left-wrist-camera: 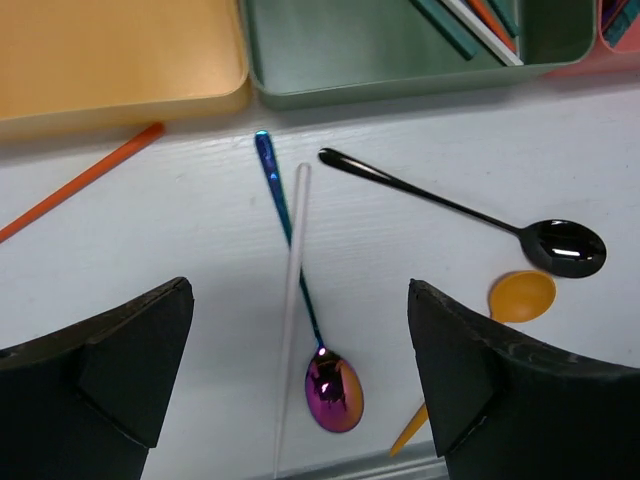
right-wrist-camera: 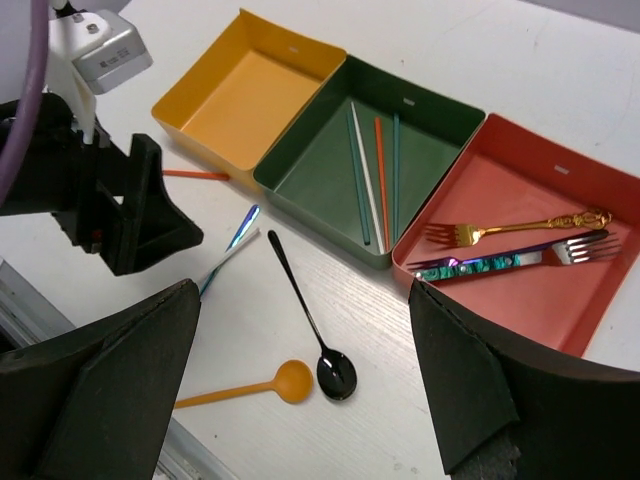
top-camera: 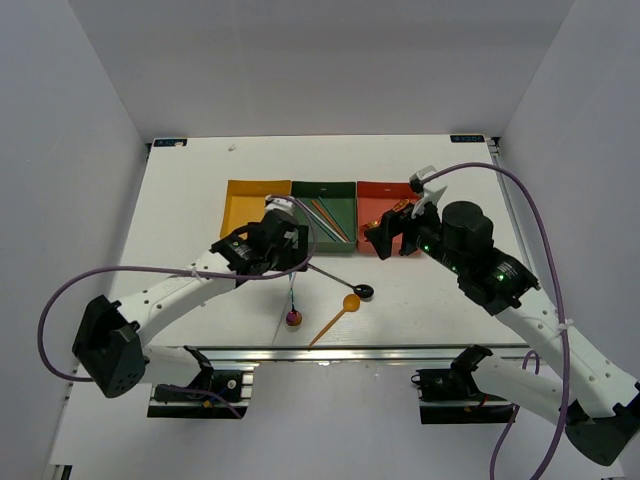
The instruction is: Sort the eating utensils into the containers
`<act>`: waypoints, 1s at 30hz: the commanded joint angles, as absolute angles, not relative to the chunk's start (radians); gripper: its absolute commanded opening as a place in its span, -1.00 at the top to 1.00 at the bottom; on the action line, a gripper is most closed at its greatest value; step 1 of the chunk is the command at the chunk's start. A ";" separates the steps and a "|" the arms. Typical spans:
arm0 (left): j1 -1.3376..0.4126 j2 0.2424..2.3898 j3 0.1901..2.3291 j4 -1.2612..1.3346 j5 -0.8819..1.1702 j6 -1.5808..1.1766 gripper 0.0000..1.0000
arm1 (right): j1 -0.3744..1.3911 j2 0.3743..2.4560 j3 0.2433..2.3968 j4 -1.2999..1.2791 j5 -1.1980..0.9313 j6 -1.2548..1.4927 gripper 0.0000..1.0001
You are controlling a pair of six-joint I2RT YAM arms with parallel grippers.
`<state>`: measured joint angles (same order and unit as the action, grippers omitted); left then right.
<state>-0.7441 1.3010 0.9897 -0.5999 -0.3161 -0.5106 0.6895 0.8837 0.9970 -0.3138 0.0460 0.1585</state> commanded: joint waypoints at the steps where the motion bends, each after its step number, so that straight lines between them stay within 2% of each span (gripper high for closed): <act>1: -0.796 1.363 0.977 -0.503 -0.379 -0.505 -0.93 | 0.693 0.877 0.980 -0.293 0.029 0.181 -0.79; 4: -0.821 1.428 0.967 -0.448 -0.422 -0.503 -0.82 | 0.695 0.885 0.973 -0.293 0.025 0.187 -0.79; 5: -0.819 1.436 0.963 -0.431 -0.422 -0.503 -0.66 | 0.695 0.885 0.970 -0.291 0.023 0.187 -0.79; 9: -0.819 1.494 0.953 -0.379 -0.439 -0.482 -0.33 | 0.695 0.885 0.959 -0.290 0.020 0.187 -0.79; 14: -0.821 1.597 0.974 -0.347 -0.433 -0.456 -0.12 | 0.693 0.884 0.943 -0.278 0.012 0.189 -0.79; 30: -0.802 1.692 0.971 -0.296 -0.433 -0.364 0.10 | 0.695 0.884 0.922 -0.268 0.009 0.187 -0.79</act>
